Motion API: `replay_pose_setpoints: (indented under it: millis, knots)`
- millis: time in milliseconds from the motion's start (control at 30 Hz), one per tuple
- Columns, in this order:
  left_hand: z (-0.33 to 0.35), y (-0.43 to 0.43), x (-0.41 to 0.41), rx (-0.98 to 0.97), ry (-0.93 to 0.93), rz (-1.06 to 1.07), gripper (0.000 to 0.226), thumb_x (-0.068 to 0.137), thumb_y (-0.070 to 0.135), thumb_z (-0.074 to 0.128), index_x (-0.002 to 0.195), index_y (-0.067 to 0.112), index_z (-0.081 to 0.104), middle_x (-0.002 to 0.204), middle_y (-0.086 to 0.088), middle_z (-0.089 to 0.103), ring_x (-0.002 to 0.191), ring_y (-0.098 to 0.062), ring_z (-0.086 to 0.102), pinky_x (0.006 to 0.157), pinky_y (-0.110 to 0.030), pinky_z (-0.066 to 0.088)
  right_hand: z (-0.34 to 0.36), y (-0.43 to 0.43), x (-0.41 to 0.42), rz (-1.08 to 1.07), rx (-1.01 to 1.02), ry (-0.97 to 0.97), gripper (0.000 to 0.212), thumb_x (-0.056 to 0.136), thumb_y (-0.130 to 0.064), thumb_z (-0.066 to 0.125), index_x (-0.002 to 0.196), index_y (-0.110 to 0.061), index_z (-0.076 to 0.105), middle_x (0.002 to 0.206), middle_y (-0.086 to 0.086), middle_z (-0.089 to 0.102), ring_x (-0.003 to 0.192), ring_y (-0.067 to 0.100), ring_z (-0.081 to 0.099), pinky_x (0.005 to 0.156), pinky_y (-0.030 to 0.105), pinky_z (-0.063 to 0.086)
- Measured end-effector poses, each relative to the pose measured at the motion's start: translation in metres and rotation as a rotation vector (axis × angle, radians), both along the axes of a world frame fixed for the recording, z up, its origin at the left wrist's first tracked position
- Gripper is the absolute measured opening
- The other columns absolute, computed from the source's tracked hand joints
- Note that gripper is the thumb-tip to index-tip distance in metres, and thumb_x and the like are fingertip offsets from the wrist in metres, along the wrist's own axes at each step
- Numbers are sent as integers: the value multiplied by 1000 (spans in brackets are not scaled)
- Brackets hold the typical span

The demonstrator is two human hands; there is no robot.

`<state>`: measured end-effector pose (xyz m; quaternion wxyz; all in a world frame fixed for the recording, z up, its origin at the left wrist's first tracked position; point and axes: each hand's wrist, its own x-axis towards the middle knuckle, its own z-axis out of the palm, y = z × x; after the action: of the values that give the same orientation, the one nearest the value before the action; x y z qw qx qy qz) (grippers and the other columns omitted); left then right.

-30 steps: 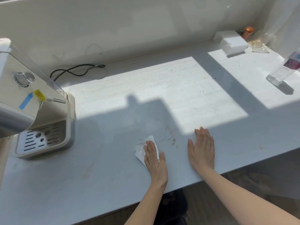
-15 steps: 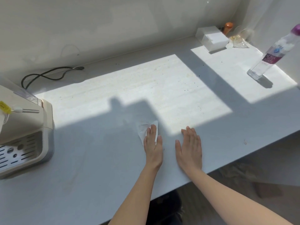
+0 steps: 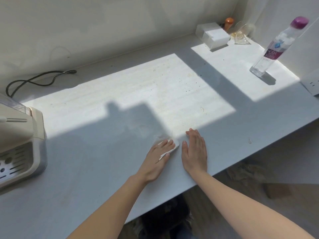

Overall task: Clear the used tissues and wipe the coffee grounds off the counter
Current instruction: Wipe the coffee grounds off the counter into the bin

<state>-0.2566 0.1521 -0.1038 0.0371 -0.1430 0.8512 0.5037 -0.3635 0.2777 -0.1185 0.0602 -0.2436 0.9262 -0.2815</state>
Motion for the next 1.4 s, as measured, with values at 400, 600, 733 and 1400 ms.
replay_pose_setpoints:
  millis: [400,600,733,1400]
  knots:
    - [1,45,92,-66,-84,-194,44,101,30,24,144,40,27,154,23,15,140,10,-1,112,-12,-6,-5,1,-2,1,-49,35,35,95,-19,40,128,-8,44,143,8,44,138,22,30,117,38,16]
    - [3,55,121,-42,-73,-162,43,102,27,28,143,38,32,153,24,20,141,8,5,114,-15,-2,-6,1,-1,11,-31,40,37,95,-20,39,130,-7,44,144,10,42,140,22,28,118,37,14]
    - [7,58,122,46,-33,-26,41,100,29,29,138,38,41,149,24,32,140,6,16,115,-17,8,-7,2,-1,11,-17,40,38,96,-21,39,131,-7,43,147,9,40,141,22,26,118,36,11]
    - [-3,-22,269,-42,-63,1121,49,89,48,28,138,46,34,152,4,34,139,-20,32,113,-51,28,-8,0,-2,26,9,58,38,95,-21,39,129,-5,43,145,11,40,139,26,29,118,42,16]
